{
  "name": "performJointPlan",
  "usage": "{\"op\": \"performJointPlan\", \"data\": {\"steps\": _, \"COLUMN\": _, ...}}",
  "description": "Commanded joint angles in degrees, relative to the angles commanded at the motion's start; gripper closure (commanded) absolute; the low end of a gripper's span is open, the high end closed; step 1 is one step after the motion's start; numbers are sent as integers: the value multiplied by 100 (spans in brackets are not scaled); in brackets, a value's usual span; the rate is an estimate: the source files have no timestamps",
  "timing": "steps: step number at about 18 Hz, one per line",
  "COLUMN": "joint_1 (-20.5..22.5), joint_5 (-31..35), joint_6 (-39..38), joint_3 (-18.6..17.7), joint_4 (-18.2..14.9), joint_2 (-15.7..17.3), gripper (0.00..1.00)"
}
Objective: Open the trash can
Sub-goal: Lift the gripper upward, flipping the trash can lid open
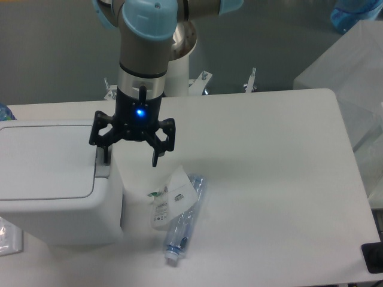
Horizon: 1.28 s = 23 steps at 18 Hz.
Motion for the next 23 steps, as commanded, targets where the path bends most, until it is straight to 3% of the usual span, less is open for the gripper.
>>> {"op": "performJointPlan", "data": {"steps": 8, "joint_1": 53, "joint_5": -18, "joint_6": 104, "joint_3": 114, "joint_4": 9, "joint_2": 26, "gripper": 0}}
{"op": "performJointPlan", "data": {"steps": 13, "joint_1": 439, "joint_5": 0, "joint_6": 228, "joint_3": 825, "joint_4": 44, "joint_2": 18, "gripper": 0}}
{"op": "performJointPlan", "data": {"steps": 16, "joint_1": 588, "joint_5": 183, "joint_6": 902, "joint_3": 976, "joint_4": 18, "joint_2": 17, "gripper": 0}}
{"op": "performJointPlan", "data": {"steps": 21, "joint_1": 624, "joint_5": 1649, "joint_6": 2432, "joint_3": 958, "joint_4": -280, "joint_2": 18, "gripper": 0}}
{"op": "performJointPlan", "data": {"steps": 23, "joint_1": 615, "joint_5": 1766, "joint_6": 2794, "joint_3": 949, "joint_4": -351, "joint_2": 9, "gripper": 0}}
